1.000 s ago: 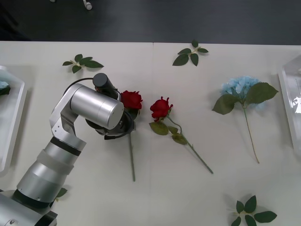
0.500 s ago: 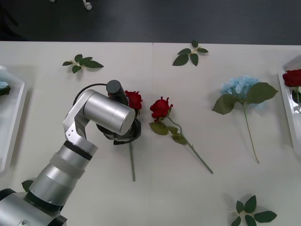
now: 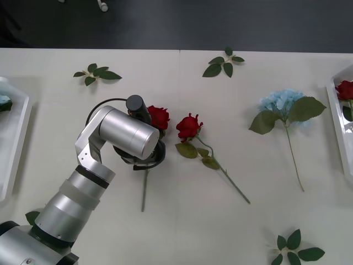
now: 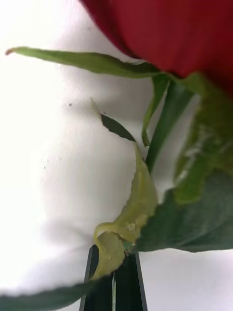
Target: Put the red flowers into the right box and the blue flowers into the left box
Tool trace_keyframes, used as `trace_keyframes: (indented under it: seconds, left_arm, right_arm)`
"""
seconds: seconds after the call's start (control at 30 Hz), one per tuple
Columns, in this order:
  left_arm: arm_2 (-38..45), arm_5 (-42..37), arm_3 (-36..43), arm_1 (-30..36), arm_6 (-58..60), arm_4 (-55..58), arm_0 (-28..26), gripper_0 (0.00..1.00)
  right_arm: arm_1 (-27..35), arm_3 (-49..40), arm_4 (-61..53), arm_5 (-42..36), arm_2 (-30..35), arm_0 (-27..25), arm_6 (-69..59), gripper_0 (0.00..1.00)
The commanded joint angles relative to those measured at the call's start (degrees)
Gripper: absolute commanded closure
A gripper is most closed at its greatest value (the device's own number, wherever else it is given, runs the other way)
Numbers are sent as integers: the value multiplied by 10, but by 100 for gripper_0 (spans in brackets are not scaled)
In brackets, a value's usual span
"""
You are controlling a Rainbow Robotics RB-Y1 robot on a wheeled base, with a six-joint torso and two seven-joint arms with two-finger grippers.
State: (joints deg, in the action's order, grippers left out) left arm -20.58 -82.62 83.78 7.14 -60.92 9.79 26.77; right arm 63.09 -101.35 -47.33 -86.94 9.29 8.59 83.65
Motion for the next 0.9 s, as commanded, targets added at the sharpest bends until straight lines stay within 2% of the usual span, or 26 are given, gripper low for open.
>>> trace_keyframes:
  seconds: [0.03, 0.27, 0.4, 0.6, 0.77, 0.9]
  left_arm:
    - [-5, 11, 42, -3, 10, 4, 18, 100]
    - [8, 27, 152, 55, 8, 101, 13, 100]
    - [13, 75, 222, 98, -6, 166, -10, 100]
    - [71, 139, 305, 107, -155, 280, -75, 100]
    - [105, 187, 322, 107, -324, 405, -112, 100]
    - [140, 196, 323, 107, -481, 517, -134, 100]
  right_arm:
    - [-17, -51, 26, -10, -31, 15, -17, 39]
    - [-56, -89, 75, -5, -125, 36, -65, 39]
    - [-66, -98, 103, -2, -167, 49, -95, 39]
    - [-65, -121, 98, -7, -181, 53, -110, 38]
    - [-37, -162, 70, -19, -172, 54, -108, 38]
    - [10, -196, -4, 28, -168, 48, -103, 39]
